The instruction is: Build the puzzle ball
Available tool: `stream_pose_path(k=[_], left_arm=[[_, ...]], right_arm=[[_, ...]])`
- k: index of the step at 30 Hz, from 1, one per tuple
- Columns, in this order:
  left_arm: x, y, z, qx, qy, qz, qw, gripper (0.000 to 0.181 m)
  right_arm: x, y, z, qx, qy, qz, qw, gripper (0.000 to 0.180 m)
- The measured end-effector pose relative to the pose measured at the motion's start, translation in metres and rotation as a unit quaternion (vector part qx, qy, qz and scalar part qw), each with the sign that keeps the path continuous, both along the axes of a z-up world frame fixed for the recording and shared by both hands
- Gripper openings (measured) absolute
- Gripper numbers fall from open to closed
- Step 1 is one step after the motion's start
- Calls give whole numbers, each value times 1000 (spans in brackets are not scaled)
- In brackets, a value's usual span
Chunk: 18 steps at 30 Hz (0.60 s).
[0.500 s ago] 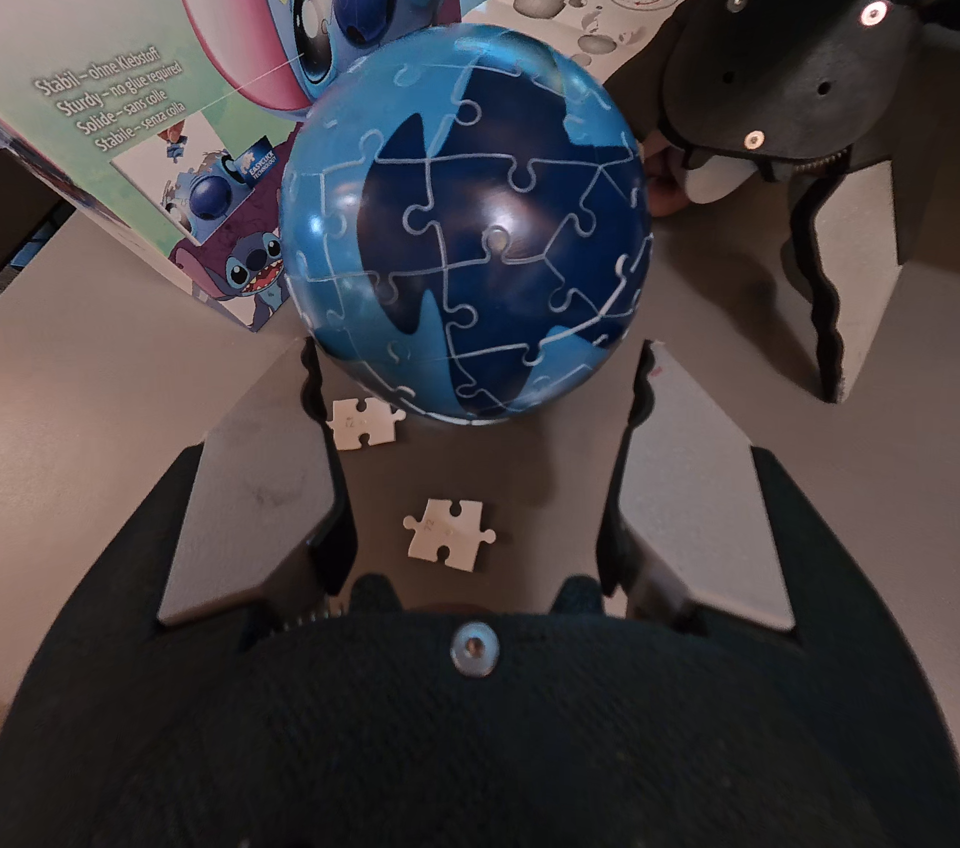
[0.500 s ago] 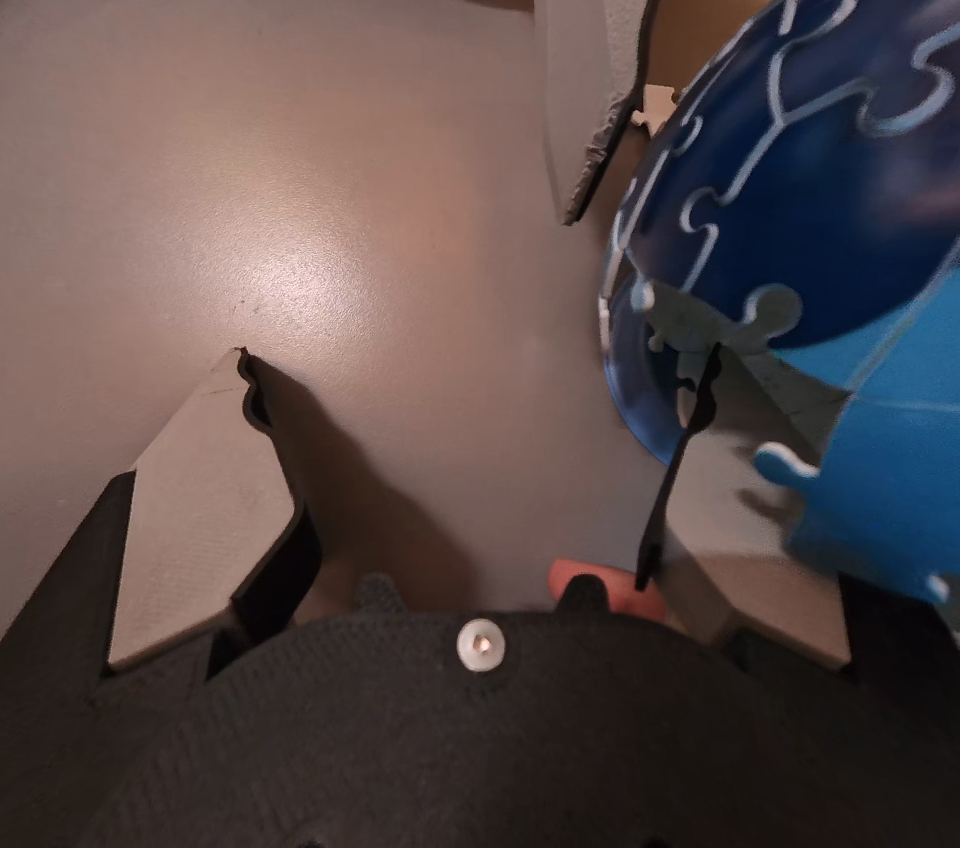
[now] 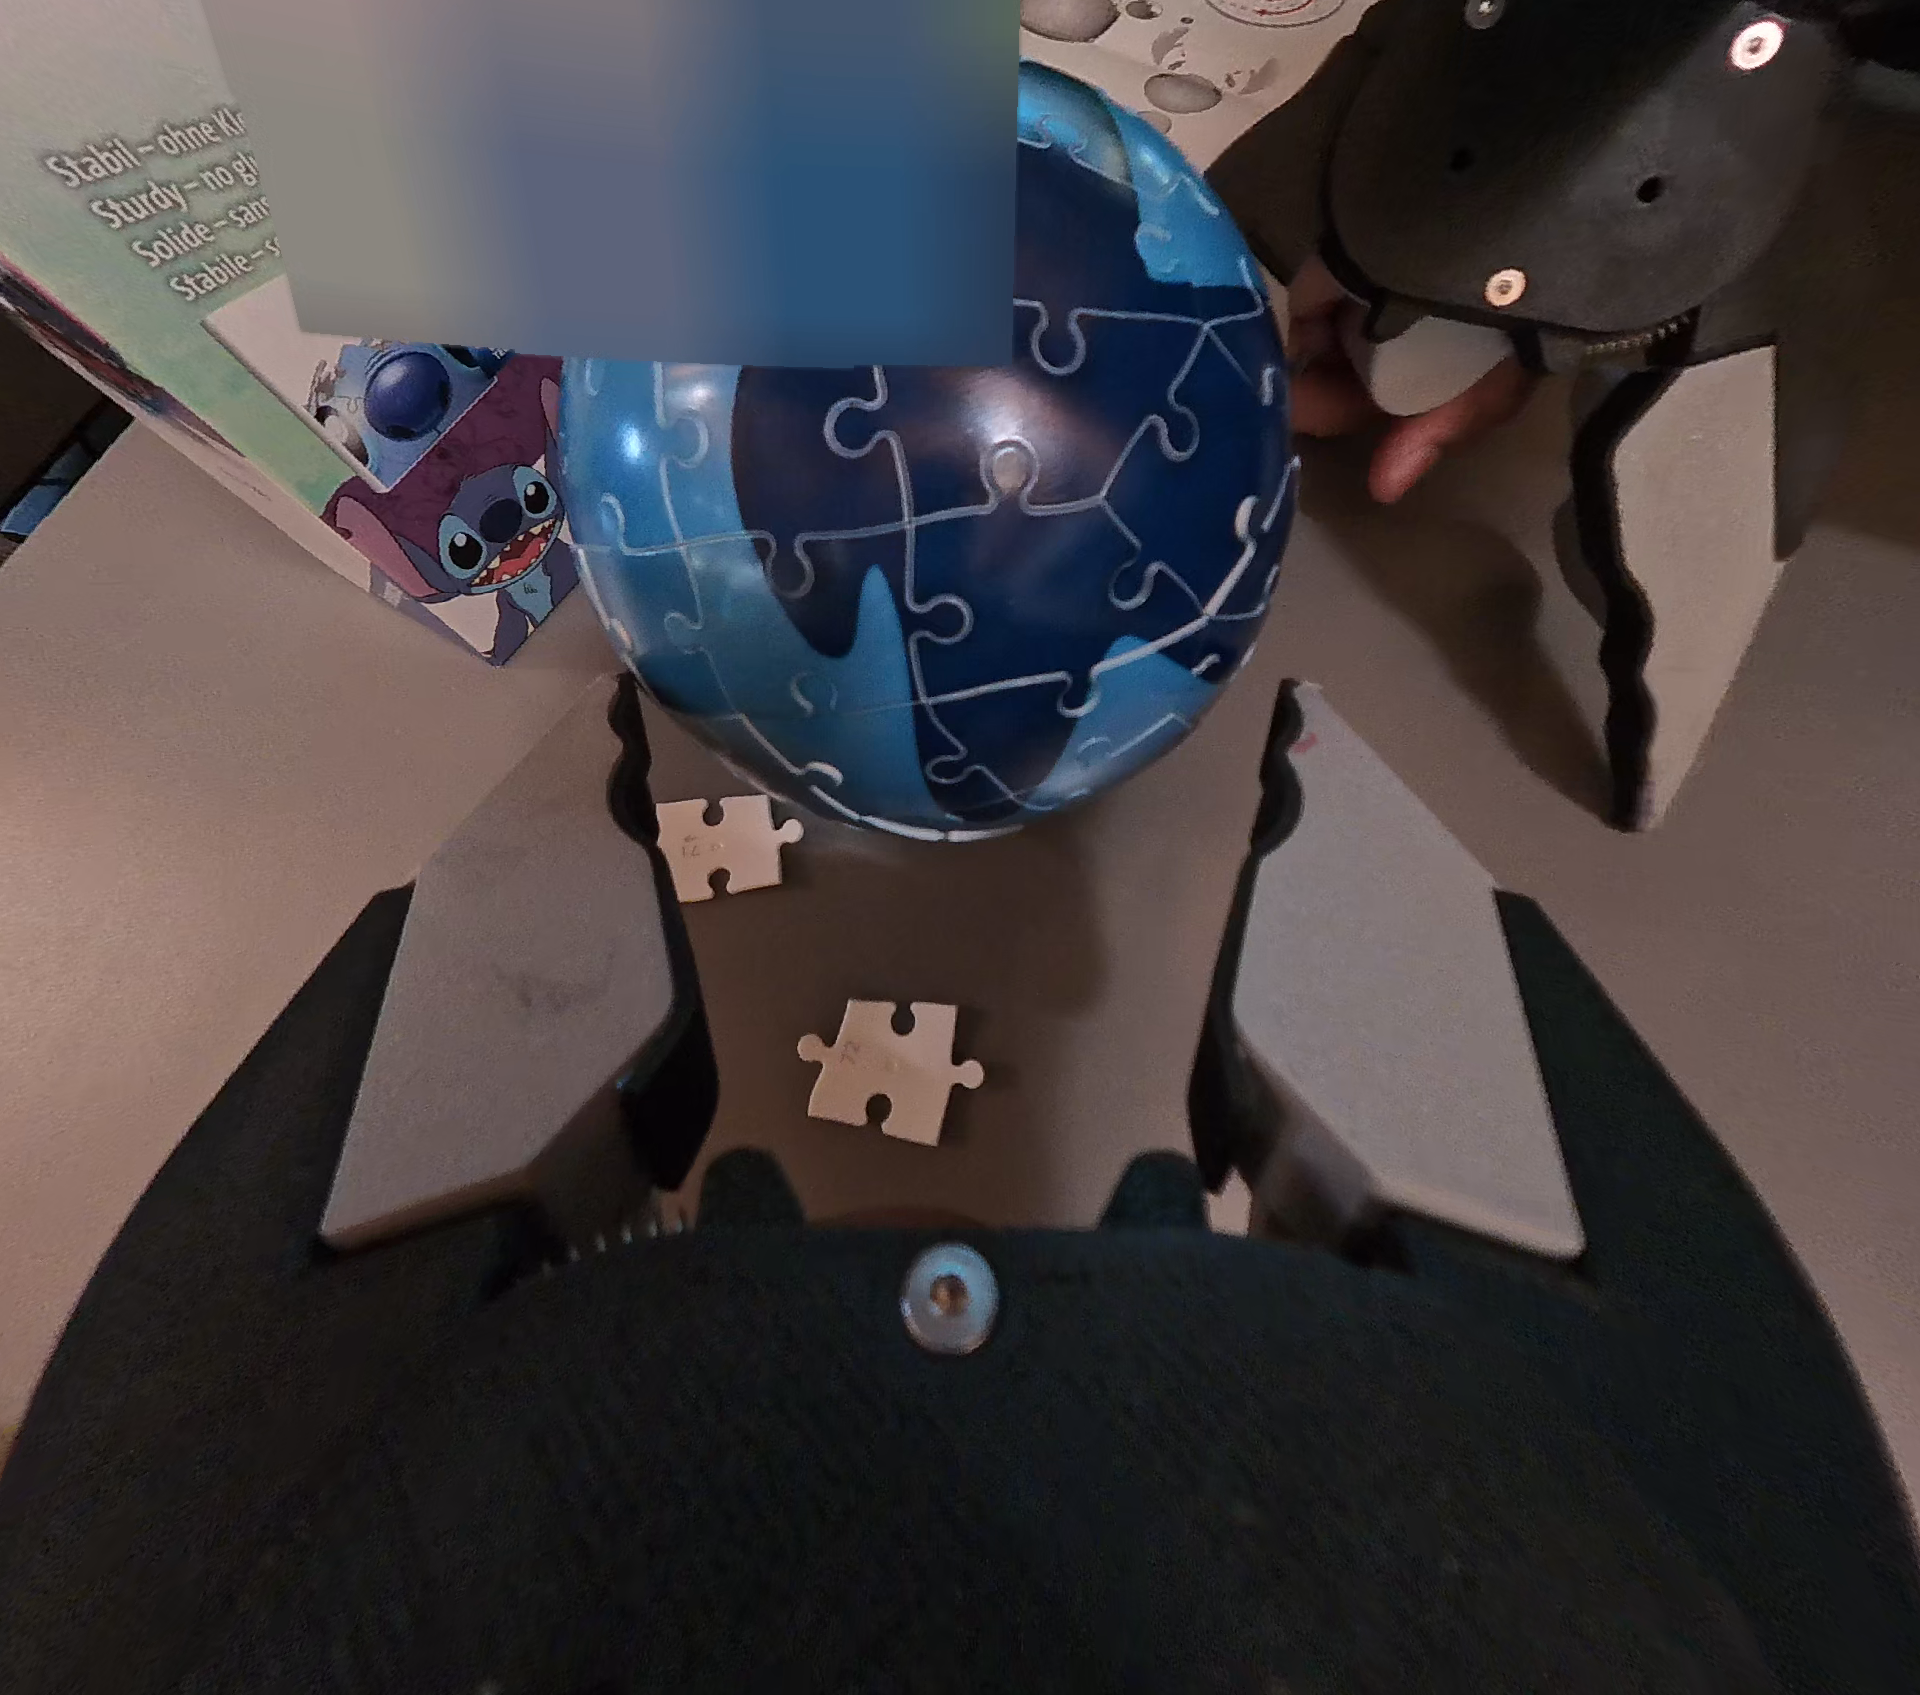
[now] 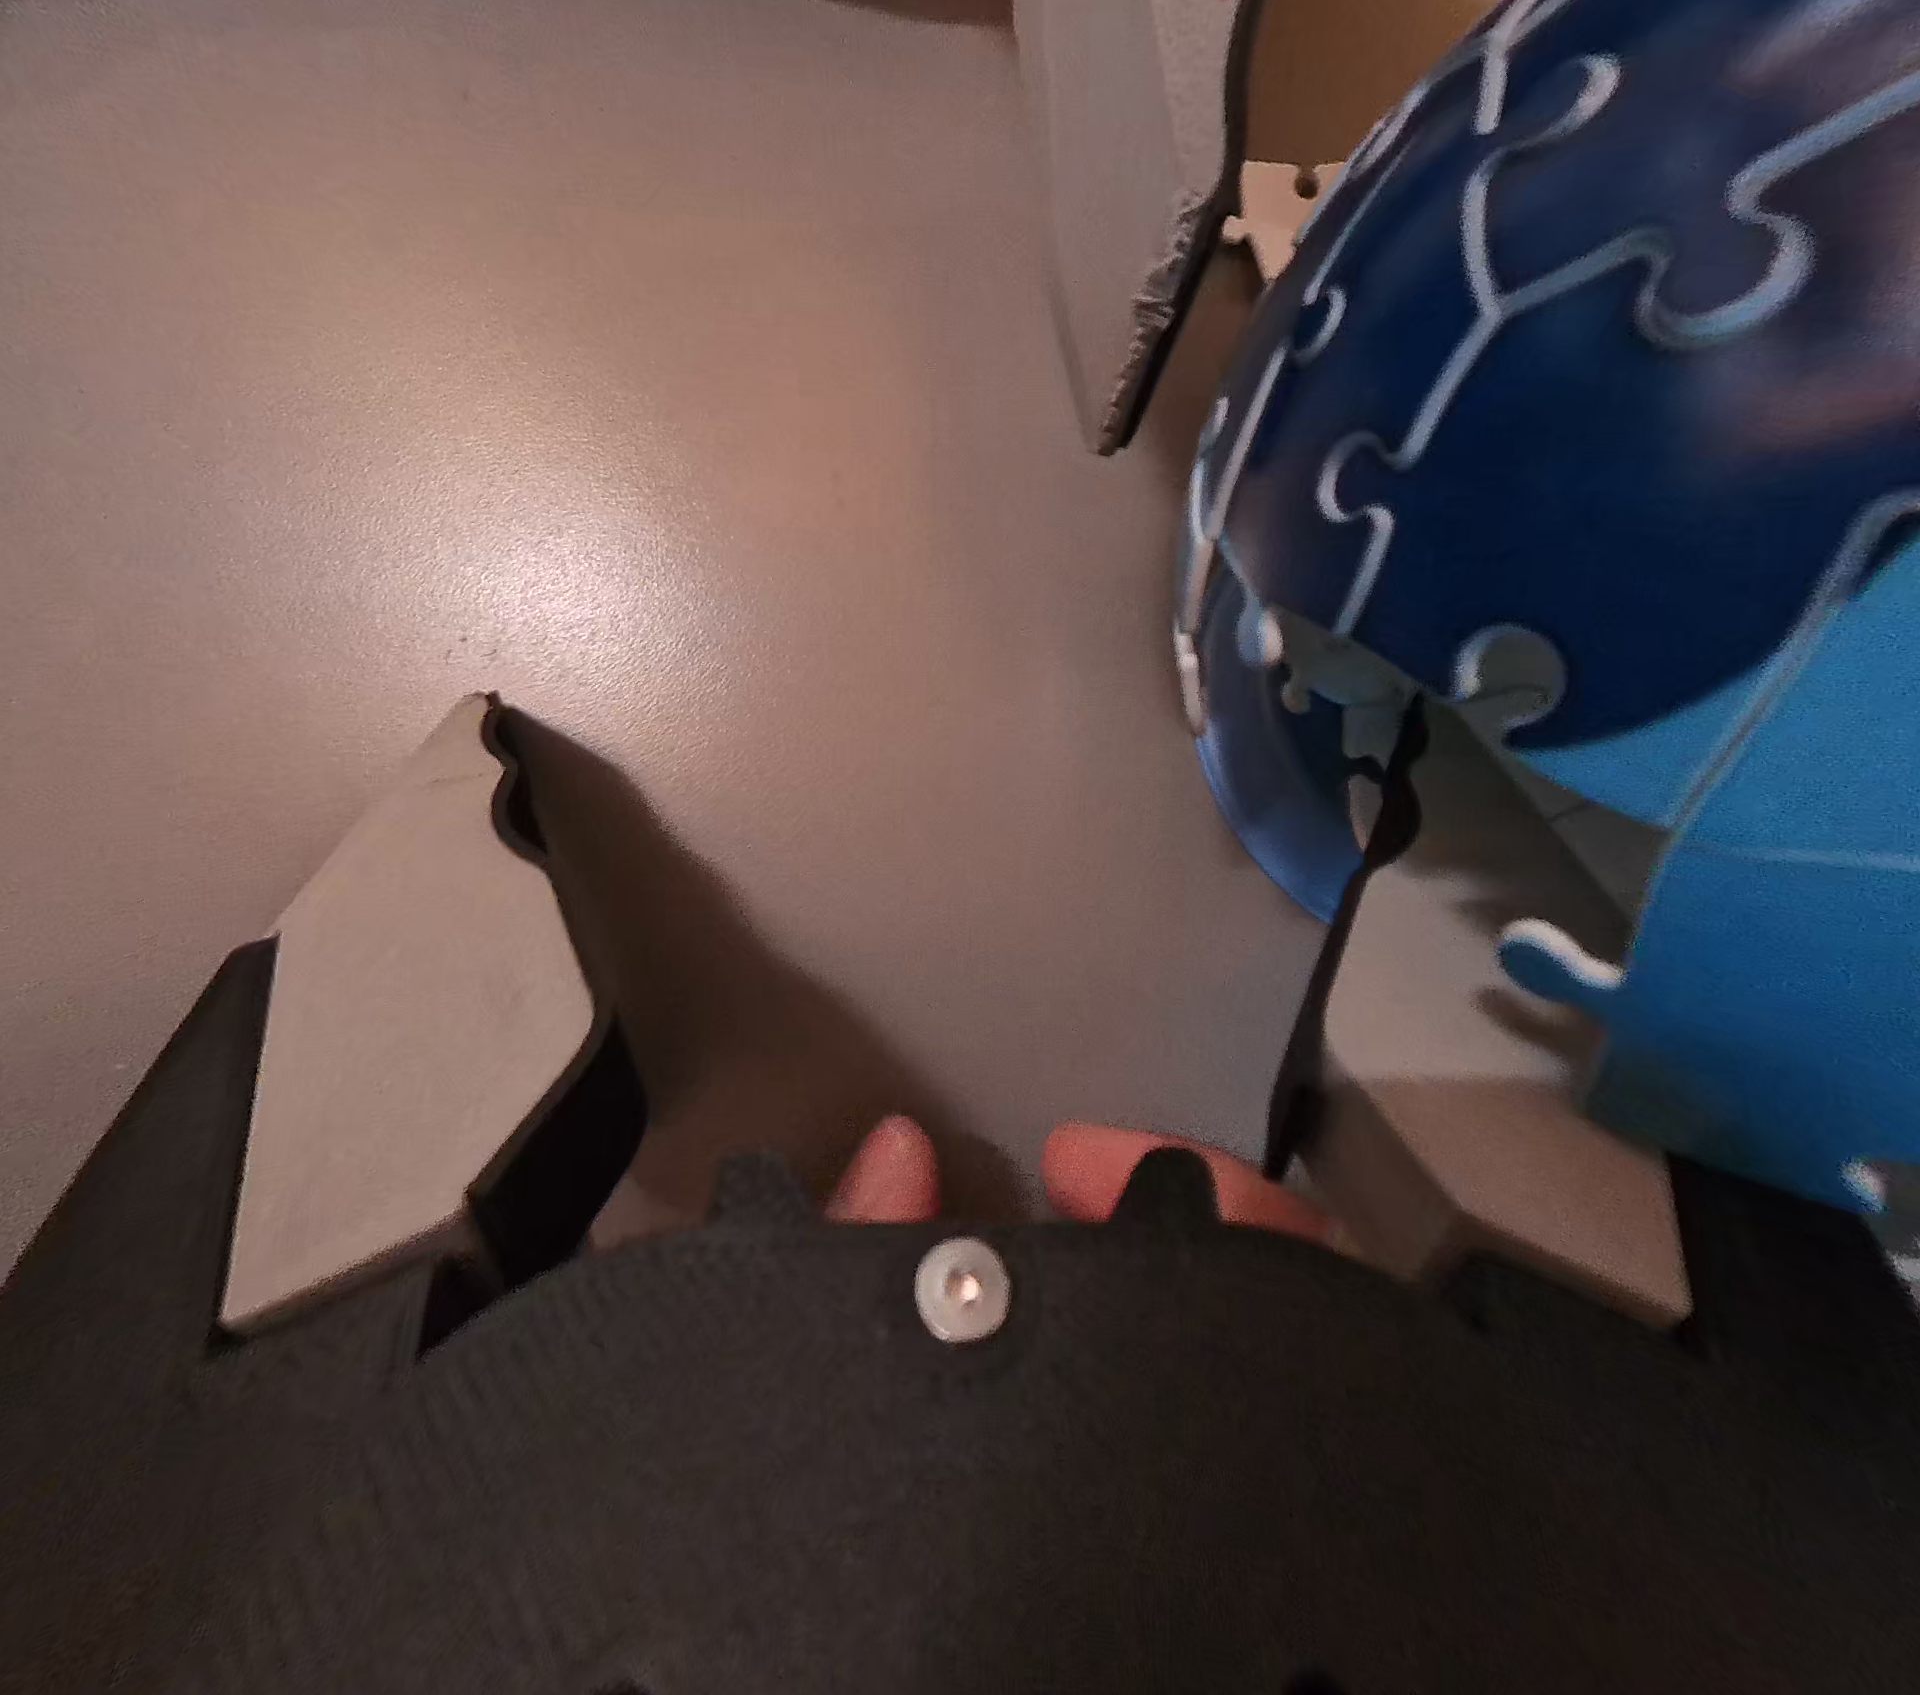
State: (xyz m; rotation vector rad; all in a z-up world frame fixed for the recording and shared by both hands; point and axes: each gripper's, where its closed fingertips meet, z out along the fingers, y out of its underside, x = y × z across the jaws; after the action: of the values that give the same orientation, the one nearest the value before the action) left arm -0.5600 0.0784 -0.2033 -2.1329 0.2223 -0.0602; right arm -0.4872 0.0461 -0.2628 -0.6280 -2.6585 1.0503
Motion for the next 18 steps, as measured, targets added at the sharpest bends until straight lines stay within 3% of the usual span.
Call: stream_pose_path(k=[4,6,9,14,18], left_arm=[[0,0,1,2,0,1,1000,116],[1,0,1,2,1,0,1000,116],[1,-1,2,3,-1,0,1000,116],[0,-1,2,4,0,0,1000,116],[1,-1,3,5,-1,0,1000,116]], right_arm=[[-11,6,5,-21,2,-41,999,131],[-9,5,4,-16,1,-33,999,136],[-2,0,-1,1,-5,-16,1000,156],[-11,6,3,-7,-3,-43,999,135],[-6,2,1,4,-10,-35,999,144]])
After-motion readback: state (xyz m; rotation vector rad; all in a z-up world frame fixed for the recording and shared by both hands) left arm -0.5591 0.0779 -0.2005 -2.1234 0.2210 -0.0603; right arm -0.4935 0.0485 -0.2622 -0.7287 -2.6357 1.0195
